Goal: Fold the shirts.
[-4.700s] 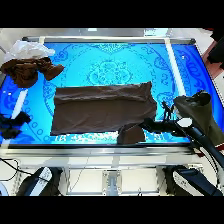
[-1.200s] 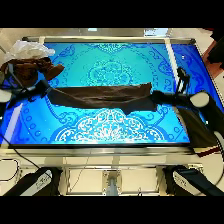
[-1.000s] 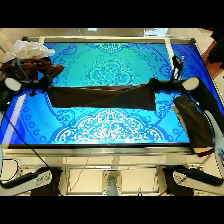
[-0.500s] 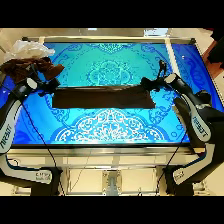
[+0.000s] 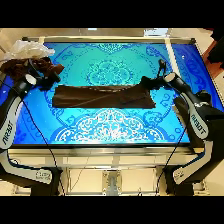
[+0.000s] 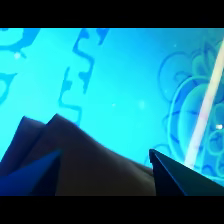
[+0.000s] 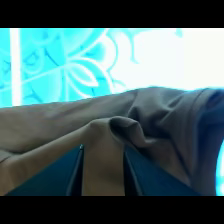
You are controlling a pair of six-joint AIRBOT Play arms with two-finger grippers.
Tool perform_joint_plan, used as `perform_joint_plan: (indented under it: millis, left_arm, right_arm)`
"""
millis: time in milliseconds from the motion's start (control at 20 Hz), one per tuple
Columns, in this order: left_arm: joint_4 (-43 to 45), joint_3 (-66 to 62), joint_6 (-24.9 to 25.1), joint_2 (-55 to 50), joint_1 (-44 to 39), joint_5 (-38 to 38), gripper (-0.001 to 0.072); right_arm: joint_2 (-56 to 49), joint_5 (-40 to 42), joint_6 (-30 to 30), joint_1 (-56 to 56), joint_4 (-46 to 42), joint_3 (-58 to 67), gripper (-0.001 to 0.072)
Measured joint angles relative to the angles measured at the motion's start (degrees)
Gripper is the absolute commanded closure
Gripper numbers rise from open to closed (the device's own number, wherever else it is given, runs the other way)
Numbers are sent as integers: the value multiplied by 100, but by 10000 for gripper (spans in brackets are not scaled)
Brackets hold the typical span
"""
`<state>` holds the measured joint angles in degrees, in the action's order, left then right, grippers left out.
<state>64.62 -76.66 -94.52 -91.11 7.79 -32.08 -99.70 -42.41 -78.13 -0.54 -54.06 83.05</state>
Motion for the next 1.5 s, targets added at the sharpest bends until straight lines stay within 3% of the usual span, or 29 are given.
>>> perform_joint_plan:
  millis: [100, 200, 300, 350, 400, 450, 550, 900, 1150, 1500]
  left_arm:
    - [-575, -343, 538, 37, -2, -74, 84]
    - [-1510, -667, 1657, 63, -63, -243, 84]
    - [-2465, -911, 3058, 74, -243, -584, 85]
    - [-2780, -992, 3574, 79, -385, -704, 85]
    - [-2931, -1051, 3965, 81, -584, -798, 84]
    - [-2920, -1091, 4153, 81, -796, -826, 83]
    - [-2396, -1150, 4144, 79, -1311, -772, 84]
    - [90, -1200, 2527, 57, -2586, -754, 84]
    - [560, -1202, 2140, 31, -2785, -975, 85]
    - [695, -1204, 2035, 15, -2835, -1056, 85]
  right_arm:
    - [256, -251, 92, 166, -199, 98, 387]
    - [466, -496, 114, 363, -487, 146, 276]
    - [557, -715, -13, 575, -656, 151, 259]
    - [557, -844, -109, 691, -706, 129, 251]
    - [527, -984, -186, 796, -695, 116, 191]
    - [450, -1169, -240, 901, -654, 98, 167]
    - [236, -1552, -310, 1069, -514, 85, 119]
    - [-595, -1947, 238, 1200, 562, 72, 80]
    - [-938, -1790, 503, 1213, 1012, 92, 80]
    - [-1150, -1856, 837, 1054, 1453, 98, 112]
